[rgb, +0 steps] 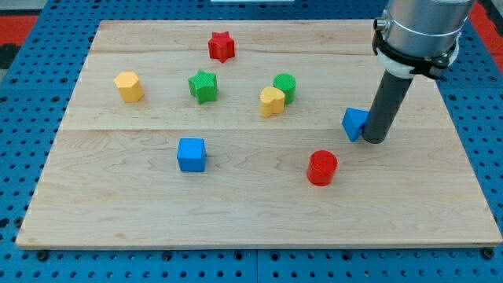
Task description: Place the blue triangle horizontally to the right side of the yellow heart
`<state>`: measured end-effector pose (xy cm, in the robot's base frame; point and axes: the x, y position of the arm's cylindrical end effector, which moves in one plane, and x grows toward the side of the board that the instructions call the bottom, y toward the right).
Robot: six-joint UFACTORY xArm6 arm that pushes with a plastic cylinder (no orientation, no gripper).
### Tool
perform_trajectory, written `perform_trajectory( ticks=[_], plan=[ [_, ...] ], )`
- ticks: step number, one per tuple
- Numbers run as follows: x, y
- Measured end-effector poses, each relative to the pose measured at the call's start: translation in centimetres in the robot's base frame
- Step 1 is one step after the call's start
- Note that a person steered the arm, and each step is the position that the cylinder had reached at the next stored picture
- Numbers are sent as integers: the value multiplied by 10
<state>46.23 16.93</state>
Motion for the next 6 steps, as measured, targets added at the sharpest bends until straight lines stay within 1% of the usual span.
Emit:
perform_trajectory(
  ticks=[1, 2, 3, 4, 5, 6],
  plan=[
    [-19, 0],
    [-14, 0],
    [4, -9],
    [-17, -30],
    [-39, -37],
    [-46, -37]
  ],
)
